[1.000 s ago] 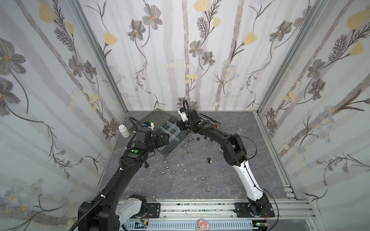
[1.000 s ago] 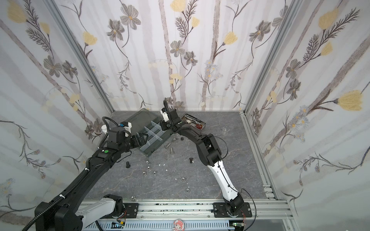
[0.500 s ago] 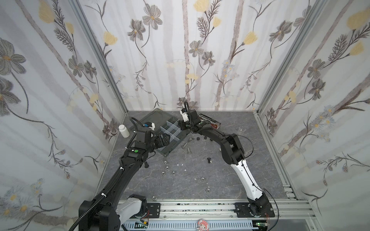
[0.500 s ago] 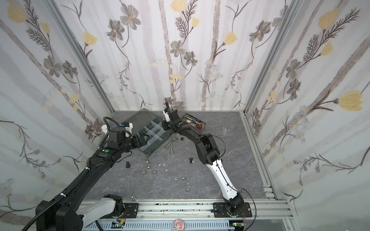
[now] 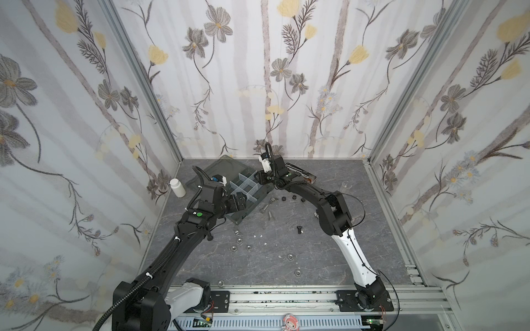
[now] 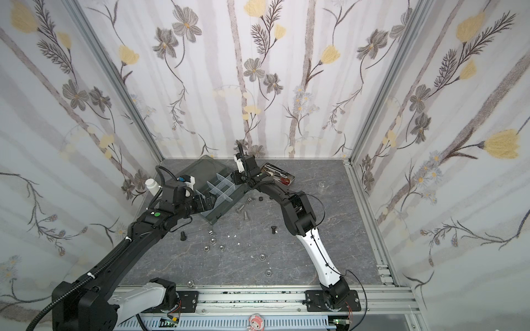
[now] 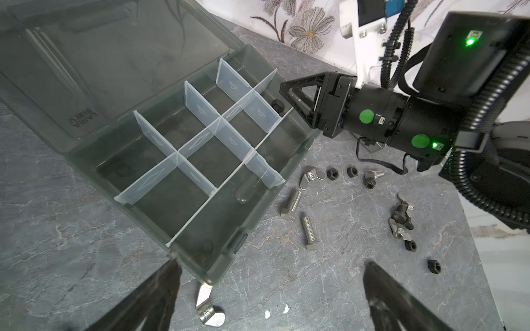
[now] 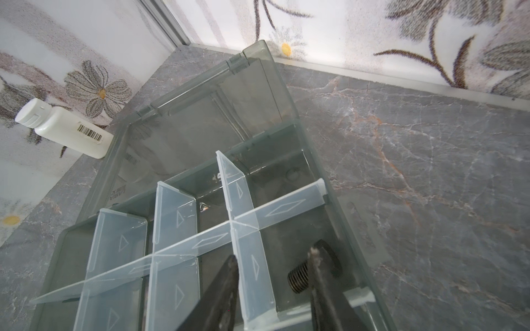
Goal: Sort the screws and nuts into containers
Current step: 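Withdraw the right gripper while the left gripper reaches toward a black bolt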
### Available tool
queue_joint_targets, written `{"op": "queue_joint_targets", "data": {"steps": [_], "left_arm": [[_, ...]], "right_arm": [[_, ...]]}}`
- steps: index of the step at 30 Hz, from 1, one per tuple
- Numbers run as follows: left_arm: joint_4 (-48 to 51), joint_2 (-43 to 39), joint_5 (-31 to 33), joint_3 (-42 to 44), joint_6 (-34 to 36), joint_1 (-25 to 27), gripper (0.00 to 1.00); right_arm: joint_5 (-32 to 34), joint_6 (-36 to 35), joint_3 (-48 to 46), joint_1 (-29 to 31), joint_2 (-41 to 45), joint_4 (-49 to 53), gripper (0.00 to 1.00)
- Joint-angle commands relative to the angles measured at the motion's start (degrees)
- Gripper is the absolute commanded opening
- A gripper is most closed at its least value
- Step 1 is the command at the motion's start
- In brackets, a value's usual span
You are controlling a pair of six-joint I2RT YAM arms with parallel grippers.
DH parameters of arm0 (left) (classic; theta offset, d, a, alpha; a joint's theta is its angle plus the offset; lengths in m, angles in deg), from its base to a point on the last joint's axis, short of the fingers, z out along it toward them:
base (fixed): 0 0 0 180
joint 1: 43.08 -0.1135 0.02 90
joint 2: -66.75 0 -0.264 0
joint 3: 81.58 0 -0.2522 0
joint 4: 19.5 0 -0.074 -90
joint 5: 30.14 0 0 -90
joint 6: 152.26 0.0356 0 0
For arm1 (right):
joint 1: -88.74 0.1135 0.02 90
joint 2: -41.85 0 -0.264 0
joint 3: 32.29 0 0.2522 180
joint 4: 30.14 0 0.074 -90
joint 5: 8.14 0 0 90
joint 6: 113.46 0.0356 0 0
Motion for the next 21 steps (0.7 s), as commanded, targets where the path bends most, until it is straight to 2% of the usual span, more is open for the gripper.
{"op": "queue_joint_targets", "data": {"steps": [1, 4, 7, 15, 19, 21], "left_arm": [[2.96, -0.08, 1.95, -2.48, 1.05, 1.55, 0.98], [5.77, -0.01, 3.94, -4.66, 1.51, 3.94, 0.96], [8.04, 0.16, 5.5, -6.22, 1.18, 6.64, 0.95], [10.57, 5.63, 8.06, -9.62, -0.66, 15.5, 0.91], [10.96, 10.28, 9.25, -12.4, -0.93, 20.27, 0.91], [10.98, 12.65, 10.12, -13.95, -1.21, 22.43, 0.9]], "right_arm": [[0.47, -0.22, -0.4, -0.21, 3.83, 0.63, 0.41], [0.82, 0.52, -4.27, -0.95, 8.91, 0.38, 0.41], [0.61, 1.42, -12.39, -1.88, 15.87, -2.66, 0.41], [0.27, 7.38, -40.27, -6.72, 36.46, -15.25, 0.42], [1.02, 9.66, -51.23, -9.75, 45.43, -18.31, 0.51], [1.12, 11.2, -57.41, -11.78, 50.04, -20.64, 0.52]]}}
